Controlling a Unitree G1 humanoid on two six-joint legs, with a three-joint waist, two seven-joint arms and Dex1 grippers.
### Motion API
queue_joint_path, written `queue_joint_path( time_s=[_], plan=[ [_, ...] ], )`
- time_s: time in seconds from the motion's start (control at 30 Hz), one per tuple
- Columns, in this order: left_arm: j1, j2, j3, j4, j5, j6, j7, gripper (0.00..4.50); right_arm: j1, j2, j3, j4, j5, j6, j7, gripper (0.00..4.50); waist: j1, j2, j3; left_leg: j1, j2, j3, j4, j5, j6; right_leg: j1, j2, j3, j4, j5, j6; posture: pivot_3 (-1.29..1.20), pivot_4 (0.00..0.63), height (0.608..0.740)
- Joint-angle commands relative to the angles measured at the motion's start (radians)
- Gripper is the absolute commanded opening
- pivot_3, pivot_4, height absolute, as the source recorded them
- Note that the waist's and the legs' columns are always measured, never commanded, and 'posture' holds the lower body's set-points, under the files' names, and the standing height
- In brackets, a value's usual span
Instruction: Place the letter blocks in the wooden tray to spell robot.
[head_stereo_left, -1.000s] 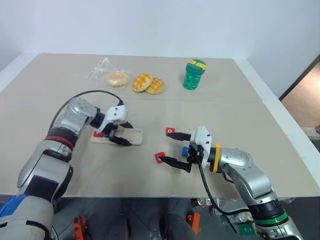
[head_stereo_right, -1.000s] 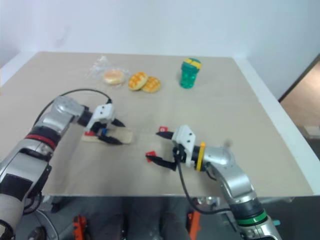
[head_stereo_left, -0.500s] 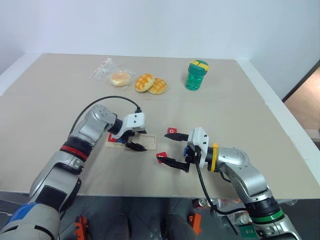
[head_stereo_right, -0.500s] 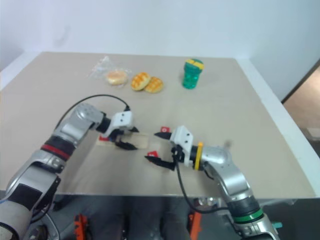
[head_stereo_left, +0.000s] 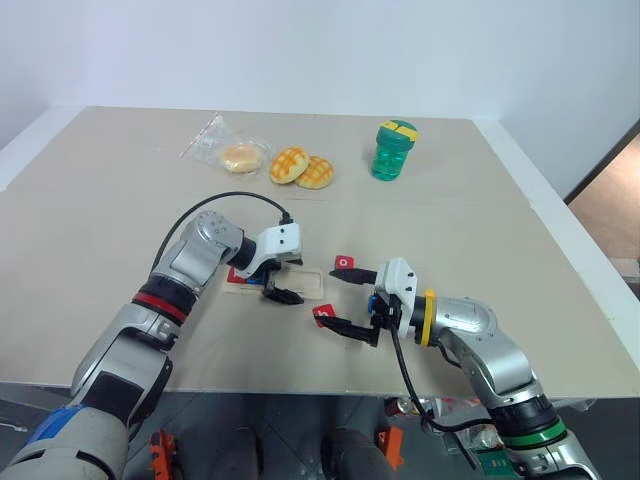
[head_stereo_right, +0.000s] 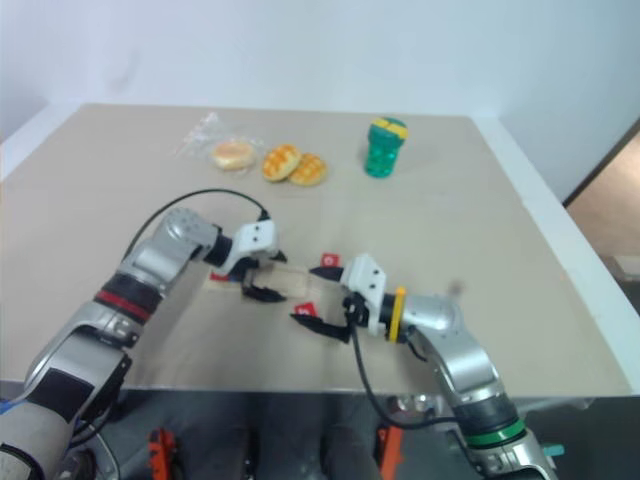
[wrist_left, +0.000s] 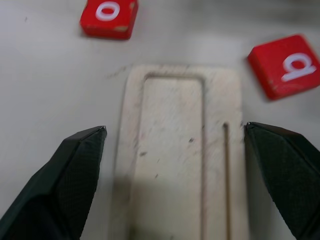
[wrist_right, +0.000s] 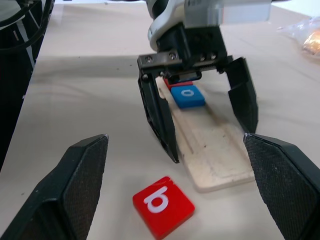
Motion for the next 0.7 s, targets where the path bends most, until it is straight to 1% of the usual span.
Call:
queue_joint_path(
  time_s=[0.03,0.17,0.23,0.27,0.3,0.33,0.4,0.5,0.57,0.63,0.7],
  plan=[
    [-0.006,0.036,0.097,-0.103,-0.081,0.041,-0.007,4.47,-0.010,-0.028,-0.003,-0.011,-0.012,-0.030,0.034,4.50,0.000,0.000,0.000,0.000,0.000,0.000,0.000,0.000,0.000,0.000,0.000,0.000,0.000,0.000,0.000,0.00,0.150,0.740],
    [0.054,0.113,0.230,-0.243,-0.254,0.149,-0.079,4.47,-0.042,-0.041,0.018,0.010,-0.025,-0.037,0.076,4.50,-0.013,0.002,0.002,0.000,0.002,0.000,-0.001,0.000,0.000,0.000,0.001,0.000,0.000,0.000,-0.001,0.00,0.150,0.740],
    [0.127,0.148,0.328,-0.337,-0.386,0.199,-0.120,4.47,-0.070,-0.037,0.030,0.034,-0.036,-0.042,0.094,4.50,-0.017,0.005,0.003,0.001,0.003,0.000,-0.001,0.000,0.000,0.000,0.002,0.000,0.000,0.000,-0.001,0.00,0.150,0.740],
    [0.166,0.159,0.363,-0.379,-0.427,0.222,-0.115,4.47,-0.081,-0.036,0.035,0.047,-0.040,-0.046,0.103,4.50,-0.020,0.007,0.004,0.002,0.003,0.001,-0.002,0.000,0.000,0.000,0.003,0.001,0.000,0.001,-0.002,0.00,0.150,0.740],
    [0.261,0.169,0.413,-0.445,-0.458,0.186,-0.103,4.47,-0.100,-0.033,0.046,0.071,-0.051,-0.055,0.113,4.50,-0.018,0.008,0.005,0.003,0.004,0.001,-0.002,0.000,0.000,0.000,0.003,0.001,0.000,0.001,-0.002,0.00,0.150,0.740],
    [0.352,0.180,0.441,-0.503,-0.470,0.154,-0.095,4.47,-0.115,-0.029,0.055,0.093,-0.060,-0.064,0.122,4.50,-0.021,0.010,0.005,0.003,0.004,0.000,-0.002,0.000,0.000,0.000,0.003,0.000,0.000,0.000,-0.002,0.00,0.150,0.740],
    [0.489,0.191,0.478,-0.589,-0.490,0.112,-0.076,4.47,-0.137,-0.023,0.066,0.128,-0.070,-0.077,0.138,4.50,-0.023,0.012,0.005,0.005,0.005,0.002,-0.004,0.000,0.000,0.001,0.003,0.002,0.000,0.000,-0.003,0.00,0.150,0.740],
    [0.754,0.127,0.533,-0.746,-0.483,0.029,0.060,4.47,-0.184,0.004,0.088,0.198,-0.096,-0.094,0.145,4.50,-0.013,0.011,0.006,0.004,0.005,0.001,-0.004,0.000,0.000,0.000,0.002,0.001,0.000,0.000,-0.004,0.00,0.150,0.740],
    [0.832,0.101,0.540,-0.799,-0.468,-0.010,0.127,4.47,-0.194,0.012,0.096,0.228,-0.114,-0.112,0.149,4.50,-0.004,0.011,0.006,0.005,0.006,0.002,-0.004,0.000,0.000,0.000,0.000,0.001,0.000,0.000,-0.004,0.00,0.150,0.740],
    [0.858,0.093,0.538,-0.830,-0.467,-0.010,0.180,4.47,-0.189,0.008,0.103,0.245,-0.129,-0.137,0.162,4.50,0.010,0.010,0.007,0.004,0.003,0.000,-0.003,0.002,-0.003,0.002,-0.002,0.000,0.000,-0.001,-0.004,0.00,0.150,0.740],
    [0.896,0.085,0.529,-0.870,-0.466,-0.006,0.234,4.47,-0.177,0.003,0.110,0.255,-0.142,-0.161,0.172,4.50,0.014,0.010,0.007,0.004,0.002,0.000,-0.003,0.005,-0.007,0.002,-0.003,-0.002,0.000,0.000,-0.003,0.00,0.150,0.740]
  ],
)
